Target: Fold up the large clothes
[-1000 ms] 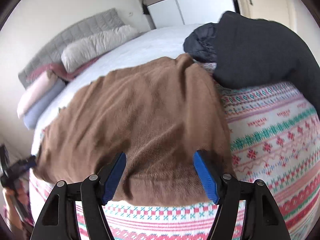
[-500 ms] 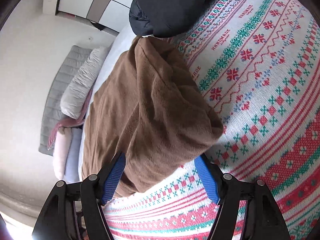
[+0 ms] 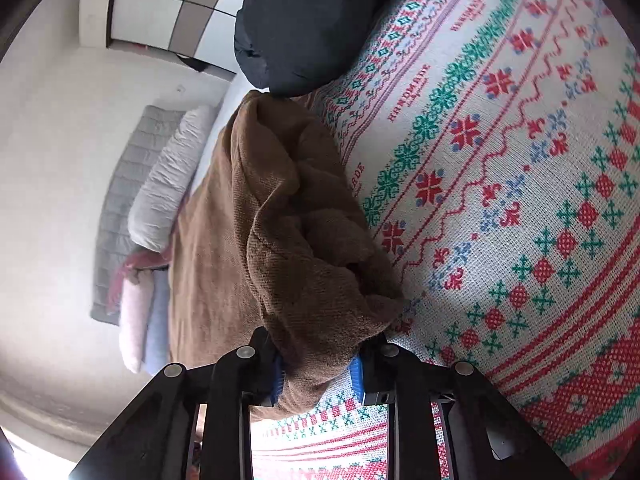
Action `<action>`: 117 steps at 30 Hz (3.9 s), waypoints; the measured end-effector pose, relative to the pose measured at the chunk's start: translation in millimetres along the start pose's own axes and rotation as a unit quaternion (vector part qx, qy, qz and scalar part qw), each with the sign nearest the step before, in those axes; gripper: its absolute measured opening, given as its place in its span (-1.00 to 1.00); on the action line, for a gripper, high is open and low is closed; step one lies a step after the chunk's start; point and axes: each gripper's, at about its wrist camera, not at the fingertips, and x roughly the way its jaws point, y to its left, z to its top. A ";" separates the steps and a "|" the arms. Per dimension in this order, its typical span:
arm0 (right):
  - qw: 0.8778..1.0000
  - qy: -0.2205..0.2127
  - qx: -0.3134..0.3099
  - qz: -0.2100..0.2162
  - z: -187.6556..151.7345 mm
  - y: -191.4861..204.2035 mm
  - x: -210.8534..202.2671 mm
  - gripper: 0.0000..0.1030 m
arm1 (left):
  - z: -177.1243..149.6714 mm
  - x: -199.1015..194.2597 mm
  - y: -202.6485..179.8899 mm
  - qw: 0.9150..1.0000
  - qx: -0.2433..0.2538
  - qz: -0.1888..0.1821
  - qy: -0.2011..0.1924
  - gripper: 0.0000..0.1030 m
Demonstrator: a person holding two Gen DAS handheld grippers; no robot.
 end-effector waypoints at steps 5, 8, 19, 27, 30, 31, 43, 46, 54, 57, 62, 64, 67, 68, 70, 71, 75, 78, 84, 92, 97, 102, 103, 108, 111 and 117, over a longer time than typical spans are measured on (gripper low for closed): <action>0.997 -0.009 -0.044 -0.063 -4.7 40.3 -21.6 -0.16 | 6.8 -16.4 -15.1 0.999 0.027 0.045 0.012 0.10; 0.987 -0.029 -0.098 -0.126 -22.7 71.5 -38.2 0.22 | 2.3 -37.4 -35.0 0.993 0.075 0.094 0.012 0.41; 0.923 -0.056 -0.290 -0.247 -136.5 164.1 -54.0 0.89 | -86.3 -93.9 -92.0 0.951 0.258 0.161 0.045 0.98; 0.886 -0.044 -0.376 -0.268 -200.3 159.7 -43.4 0.92 | -174.3 -116.4 -130.5 0.924 0.361 0.124 0.027 0.98; 0.877 -0.068 -0.384 -0.282 -210.5 161.8 -46.7 0.92 | -184.0 -127.3 -138.0 0.920 0.373 0.120 0.006 0.98; 0.874 -0.071 -0.389 -0.282 -214.4 163.6 -48.7 0.92 | -184.4 -129.2 -138.7 0.922 0.370 0.115 0.006 0.98; 0.884 -0.050 -0.374 -0.277 -215.9 160.0 -45.1 0.92 | -186.8 -130.1 -136.7 0.927 0.358 0.115 0.006 0.98; 0.884 -0.050 -0.372 -0.278 -216.1 159.0 -44.8 0.92 | -188.6 -129.6 -137.3 0.926 0.360 0.115 0.007 0.98; 0.883 -0.043 -0.370 -0.286 -217.2 154.8 -39.5 0.92 | -191.6 -127.7 -137.9 0.924 0.363 0.116 0.014 0.98; 0.881 -0.041 -0.371 -0.291 -217.3 153.7 -37.0 0.92 | -191.4 -127.5 -137.6 0.925 0.363 0.115 0.016 0.98; 0.879 -0.042 -0.374 -0.293 -218.3 153.3 -35.3 0.92 | -191.7 -127.7 -137.5 0.925 0.362 0.115 0.018 0.98; 0.878 -0.040 -0.375 -0.293 -218.3 153.3 -34.7 0.92 | -191.7 -127.5 -137.4 0.925 0.362 0.115 0.019 0.98; 0.878 -0.038 -0.376 -0.293 -218.3 152.6 -33.5 0.92 | -192.3 -127.3 -137.4 0.925 0.362 0.115 0.021 0.98; 0.879 -0.037 -0.375 -0.293 -218.2 152.3 -33.3 0.92 | -192.7 -127.2 -137.7 0.925 0.362 0.116 0.021 0.98; 0.880 -0.036 -0.374 -0.292 -218.1 152.1 -33.3 0.92 | -193.0 -127.0 -137.7 0.925 0.362 0.116 0.022 0.98; 0.880 -0.036 -0.373 -0.291 -217.9 151.8 -33.3 0.92 | -193.0 -127.0 -137.8 0.925 0.362 0.116 0.022 0.98; 0.882 -0.037 -0.370 -0.290 -217.0 151.3 -34.7 0.92 | -193.8 -126.6 -137.8 0.924 0.363 0.117 0.023 0.98; 0.883 -0.038 -0.367 -0.288 -216.6 151.1 -35.6 0.92 | -193.9 -126.5 -137.9 0.924 0.362 0.117 0.022 0.98; 0.887 -0.040 -0.360 -0.286 -215.7 150.8 -37.5 0.92 | -194.0 -126.3 -137.2 0.924 0.364 0.118 0.023 0.98; 0.891 -0.040 -0.352 -0.285 -213.5 148.9 -38.8 0.92 | -194.9 -126.1 -137.4 0.923 0.366 0.119 0.024 0.98; 0.891 -0.040 -0.352 -0.285 -213.2 148.5 -39.0 0.92 | -195.4 -126.2 -137.5 0.923 0.366 0.119 0.024 0.98; 0.891 -0.039 -0.352 -0.285 -213.1 148.2 -39.3 0.92 | -195.0 -126.1 -137.2 0.922 0.367 0.119 0.025 0.98; 0.891 -0.039 -0.352 -0.285 -213.2 148.3 -39.1 0.92 | -195.2 -126.2 -137.1 0.922 0.368 0.119 0.025 0.98; 0.891 -0.038 -0.350 -0.285 -214.2 147.1 -38.5 0.92 | -194.7 -126.2 -136.5 0.921 0.370 0.119 0.027 0.98; 0.892 -0.037 -0.350 -0.286 -214.8 146.6 -37.8 0.92 | -195.3 -126.0 -136.8 0.921 0.370 0.120 0.026 0.98; 0.893 -0.035 -0.346 -0.286 -215.4 146.3 -36.2 0.92 | -194.0 -125.9 -135.5 0.920 0.371 0.120 0.026 0.98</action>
